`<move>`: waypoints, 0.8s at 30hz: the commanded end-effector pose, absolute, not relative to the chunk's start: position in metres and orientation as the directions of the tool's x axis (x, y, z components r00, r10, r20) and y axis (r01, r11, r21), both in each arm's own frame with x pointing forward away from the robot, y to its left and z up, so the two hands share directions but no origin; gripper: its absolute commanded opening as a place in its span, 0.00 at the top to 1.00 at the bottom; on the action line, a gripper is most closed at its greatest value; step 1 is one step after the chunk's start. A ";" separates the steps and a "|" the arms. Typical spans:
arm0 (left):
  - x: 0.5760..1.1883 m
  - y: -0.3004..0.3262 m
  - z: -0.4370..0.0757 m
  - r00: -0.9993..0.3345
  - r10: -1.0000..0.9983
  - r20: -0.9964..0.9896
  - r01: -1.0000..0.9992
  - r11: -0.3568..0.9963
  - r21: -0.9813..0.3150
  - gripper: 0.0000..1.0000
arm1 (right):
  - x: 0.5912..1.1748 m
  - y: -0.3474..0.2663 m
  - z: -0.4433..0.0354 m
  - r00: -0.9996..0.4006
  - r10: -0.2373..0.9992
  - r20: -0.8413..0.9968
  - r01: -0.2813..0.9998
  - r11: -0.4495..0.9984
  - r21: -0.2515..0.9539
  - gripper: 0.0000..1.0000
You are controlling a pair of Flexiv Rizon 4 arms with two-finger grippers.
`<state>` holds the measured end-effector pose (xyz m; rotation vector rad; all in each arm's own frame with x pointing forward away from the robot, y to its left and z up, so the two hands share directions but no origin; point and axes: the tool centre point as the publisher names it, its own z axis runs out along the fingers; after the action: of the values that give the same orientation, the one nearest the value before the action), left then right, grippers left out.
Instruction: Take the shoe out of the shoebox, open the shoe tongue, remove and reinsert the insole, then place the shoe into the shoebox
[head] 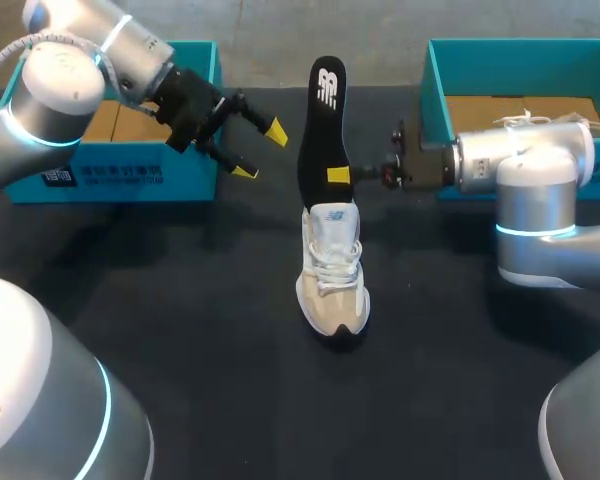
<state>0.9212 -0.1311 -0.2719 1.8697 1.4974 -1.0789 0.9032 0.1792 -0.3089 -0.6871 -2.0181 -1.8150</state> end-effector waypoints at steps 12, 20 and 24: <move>0.921 -0.131 -0.272 0.078 0.559 -0.826 0.961 -0.262 -0.087 0.00 | 0.907 0.177 -0.301 -0.832 0.132 0.538 0.550 0.072 0.832 1.00; 0.921 -0.131 -0.272 0.078 0.559 -0.826 0.961 -0.262 -0.087 0.00 | 0.912 0.177 -0.306 -0.836 0.126 0.534 0.545 0.080 0.835 1.00; 0.921 -0.131 -0.272 0.078 0.559 -0.826 0.961 -0.262 -0.087 0.00 | 0.907 0.174 -0.312 -0.834 0.128 0.537 0.548 0.083 0.832 1.00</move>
<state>0.9212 -0.1311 -0.2719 1.8697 1.4974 -1.0788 0.9079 0.1747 -0.3092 -0.6731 -2.0453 -1.8041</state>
